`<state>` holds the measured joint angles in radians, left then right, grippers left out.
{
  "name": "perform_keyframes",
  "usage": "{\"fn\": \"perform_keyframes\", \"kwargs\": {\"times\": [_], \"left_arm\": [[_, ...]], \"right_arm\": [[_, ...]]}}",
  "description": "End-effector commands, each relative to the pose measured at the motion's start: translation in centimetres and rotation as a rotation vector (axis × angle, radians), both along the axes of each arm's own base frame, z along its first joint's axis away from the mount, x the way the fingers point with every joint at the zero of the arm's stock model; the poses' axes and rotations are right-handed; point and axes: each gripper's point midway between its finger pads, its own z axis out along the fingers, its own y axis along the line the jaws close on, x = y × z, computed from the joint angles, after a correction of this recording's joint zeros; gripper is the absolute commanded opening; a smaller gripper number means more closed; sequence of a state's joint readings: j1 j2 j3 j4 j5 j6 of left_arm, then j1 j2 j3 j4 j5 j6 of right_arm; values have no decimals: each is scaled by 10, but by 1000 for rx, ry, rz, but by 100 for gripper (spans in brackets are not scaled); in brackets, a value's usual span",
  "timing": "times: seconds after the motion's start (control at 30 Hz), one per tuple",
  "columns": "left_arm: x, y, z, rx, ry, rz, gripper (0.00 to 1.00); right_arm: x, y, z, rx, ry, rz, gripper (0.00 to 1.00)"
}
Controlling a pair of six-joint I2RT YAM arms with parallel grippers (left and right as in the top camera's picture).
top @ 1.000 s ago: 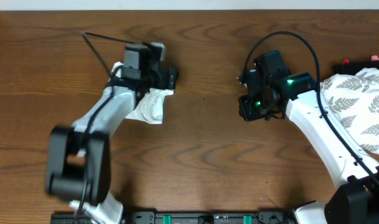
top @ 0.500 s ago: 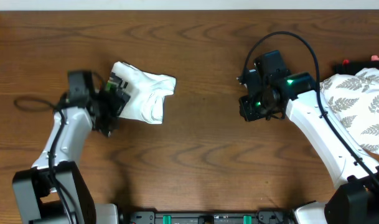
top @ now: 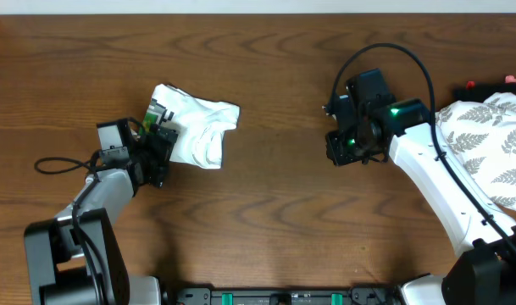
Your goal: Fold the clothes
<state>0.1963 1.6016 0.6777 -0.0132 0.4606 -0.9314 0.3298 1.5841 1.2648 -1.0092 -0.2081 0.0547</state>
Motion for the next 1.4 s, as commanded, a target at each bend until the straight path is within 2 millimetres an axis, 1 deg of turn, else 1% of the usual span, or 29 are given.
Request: {"fn": "perform_keyframes", "kwargs": {"times": [0.0,0.13,0.23,0.27,0.33,0.4,0.43,0.5,0.53,0.57,0.6,0.7,0.8,0.87,0.9,0.97,1.07,1.17,1.27,1.3,1.37], "left_arm": [[-31,-6,-52,-37,171,11,98],[-22,-12,-67,-38,155,-9,98],[-16,-12,-74,-35,137,-12,99],[-15,-12,-75,-34,133,-12,95],[-14,-11,-75,-29,125,-11,78],[-12,-11,-74,-28,115,-11,50],[-11,-11,-73,-28,114,-11,41],[-11,-11,-73,-28,114,-11,24],[-11,-11,-73,-28,114,-12,18],[-11,-11,-73,-28,113,-12,9],[-11,-11,-72,-25,108,-16,6],[-3,-9,-66,9,54,-58,6],[9,-7,-48,54,-22,-106,6],[21,-4,-26,110,-106,-158,6],[27,-3,-12,139,-155,-178,6],[36,4,12,188,-220,-172,6],[43,16,47,268,-299,-145,6],[46,21,75,391,-395,-239,6],[47,26,91,535,-453,-366,6],[47,31,93,554,-452,-372,6],[48,46,98,565,-438,-335,6]], "right_arm": [[-1,0,4,0,-17,19,21],[-1,0,4,2,-15,10,21],[-2,0,4,1,-13,9,21],[-2,0,4,1,-11,6,21],[-3,0,4,1,-8,6,21],[-3,0,4,1,-6,3,21],[-3,0,4,1,-6,2,21],[-3,0,4,1,-6,2,21],[-3,0,4,1,-7,2,21],[-3,0,4,1,-6,2,21],[-3,0,4,1,-5,1,21],[-3,0,4,2,-2,-8,21],[-3,0,4,2,-3,-8,21],[-3,0,4,2,-2,-8,21],[-3,0,4,2,-2,-8,21],[-3,0,4,2,-1,-8,21],[-3,0,4,2,-2,-8,21],[-3,0,4,2,-2,-8,21],[-3,0,4,2,-2,-8,21],[-3,0,4,2,-2,-8,21],[-3,0,4,2,-2,-8,21]]}}
